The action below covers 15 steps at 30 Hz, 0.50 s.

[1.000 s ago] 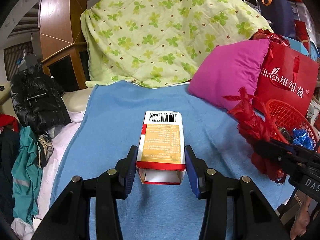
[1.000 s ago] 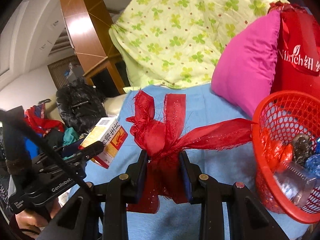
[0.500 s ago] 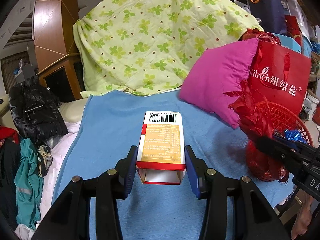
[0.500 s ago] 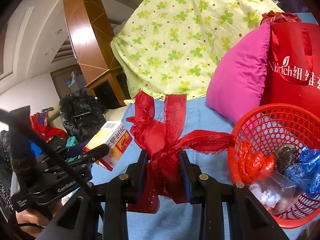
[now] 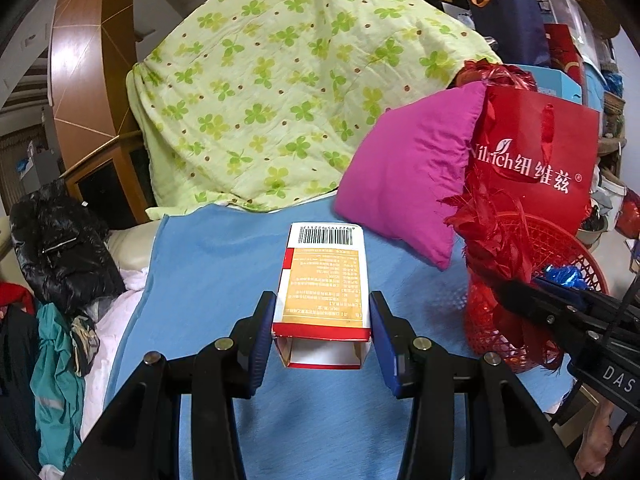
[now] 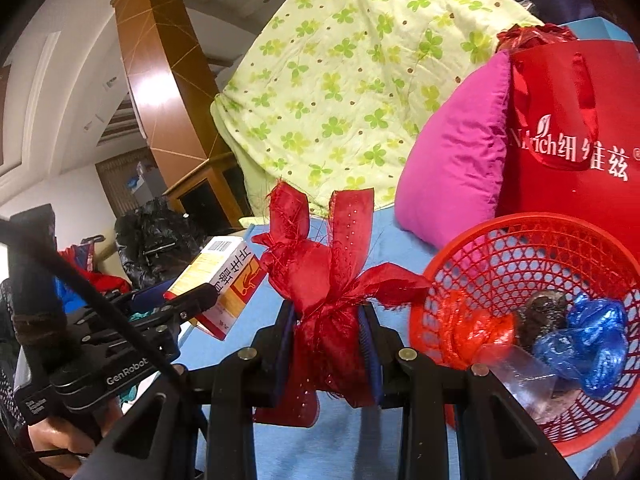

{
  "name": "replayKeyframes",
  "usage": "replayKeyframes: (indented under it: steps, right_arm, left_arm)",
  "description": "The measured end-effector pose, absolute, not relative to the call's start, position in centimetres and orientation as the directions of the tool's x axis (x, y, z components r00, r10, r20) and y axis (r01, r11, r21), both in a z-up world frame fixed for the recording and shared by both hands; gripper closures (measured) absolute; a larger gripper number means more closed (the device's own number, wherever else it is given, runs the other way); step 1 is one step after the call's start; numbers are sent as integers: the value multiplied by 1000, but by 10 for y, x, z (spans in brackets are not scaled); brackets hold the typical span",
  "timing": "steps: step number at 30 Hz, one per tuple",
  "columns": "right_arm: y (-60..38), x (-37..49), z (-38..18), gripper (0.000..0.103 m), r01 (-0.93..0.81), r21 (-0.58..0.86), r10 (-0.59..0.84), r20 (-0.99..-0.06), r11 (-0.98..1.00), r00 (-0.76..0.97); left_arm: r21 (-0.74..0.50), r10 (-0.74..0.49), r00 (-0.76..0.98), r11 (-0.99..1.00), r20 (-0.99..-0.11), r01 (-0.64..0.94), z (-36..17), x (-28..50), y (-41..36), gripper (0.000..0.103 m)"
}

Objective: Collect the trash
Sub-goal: 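Carry the medicine box and ribbon bow with both tools over the red basket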

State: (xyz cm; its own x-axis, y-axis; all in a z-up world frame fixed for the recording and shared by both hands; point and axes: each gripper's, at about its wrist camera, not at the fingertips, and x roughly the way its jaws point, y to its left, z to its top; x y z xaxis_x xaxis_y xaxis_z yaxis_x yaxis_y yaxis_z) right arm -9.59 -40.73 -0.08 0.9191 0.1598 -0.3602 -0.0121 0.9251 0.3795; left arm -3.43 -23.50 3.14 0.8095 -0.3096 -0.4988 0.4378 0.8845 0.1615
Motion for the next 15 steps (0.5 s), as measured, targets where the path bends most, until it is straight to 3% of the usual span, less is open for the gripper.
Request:
replayKeyframes:
  steps: [15]
  right_arm:
    - [-432, -110, 5, 70, 12, 418, 135, -322, 909, 937]
  left_arm:
    - [192, -345, 804, 855, -484, 483, 42, -48, -266, 55]
